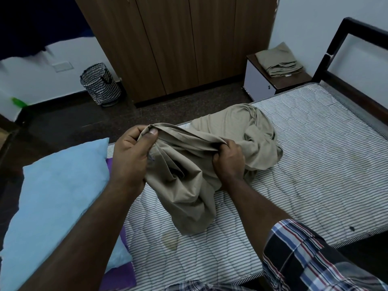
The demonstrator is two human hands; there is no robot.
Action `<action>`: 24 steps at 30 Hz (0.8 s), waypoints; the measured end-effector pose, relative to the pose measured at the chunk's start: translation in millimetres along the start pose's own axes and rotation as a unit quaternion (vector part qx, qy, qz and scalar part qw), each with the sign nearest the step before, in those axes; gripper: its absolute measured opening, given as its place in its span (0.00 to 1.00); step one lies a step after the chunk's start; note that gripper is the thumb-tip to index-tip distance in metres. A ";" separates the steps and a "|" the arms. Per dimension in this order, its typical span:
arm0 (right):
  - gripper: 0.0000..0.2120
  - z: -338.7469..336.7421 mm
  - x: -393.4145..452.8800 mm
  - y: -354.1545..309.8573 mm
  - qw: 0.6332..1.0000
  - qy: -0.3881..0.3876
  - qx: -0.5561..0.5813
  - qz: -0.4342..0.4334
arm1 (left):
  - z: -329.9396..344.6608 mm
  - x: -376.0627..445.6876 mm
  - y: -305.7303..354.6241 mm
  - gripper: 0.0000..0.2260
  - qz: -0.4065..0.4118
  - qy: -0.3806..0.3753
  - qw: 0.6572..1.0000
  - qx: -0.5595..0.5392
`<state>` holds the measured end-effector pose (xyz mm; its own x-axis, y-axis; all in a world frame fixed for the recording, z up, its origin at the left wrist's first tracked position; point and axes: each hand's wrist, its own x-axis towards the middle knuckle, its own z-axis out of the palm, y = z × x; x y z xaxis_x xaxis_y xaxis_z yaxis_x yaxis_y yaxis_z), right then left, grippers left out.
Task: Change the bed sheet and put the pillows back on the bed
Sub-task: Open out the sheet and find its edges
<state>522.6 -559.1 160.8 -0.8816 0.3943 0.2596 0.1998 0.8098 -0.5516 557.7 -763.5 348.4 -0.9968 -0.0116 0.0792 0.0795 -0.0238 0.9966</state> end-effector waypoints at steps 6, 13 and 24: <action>0.11 -29.0 -9.7 36.5 0.986 -0.141 0.035 -0.087 | -35.2 18.8 -12.6 0.09 -0.005 0.027 0.999 0.046; 0.09 -156.4 11.1 24.1 0.973 -0.101 0.001 -0.209 | -89.3 37.1 -32.6 0.06 0.010 0.019 0.989 0.148; 0.04 -156.4 -11.4 19.7 0.968 0.091 -0.027 -0.233 | -103.2 40.2 -35.9 0.03 0.004 -0.046 0.962 0.271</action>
<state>603.6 -479.6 271.0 -0.7917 0.0463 0.6091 -0.1758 0.9376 -0.2999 515.8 -866.3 313.2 -0.9947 0.0802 0.0641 0.0958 0.5003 0.8606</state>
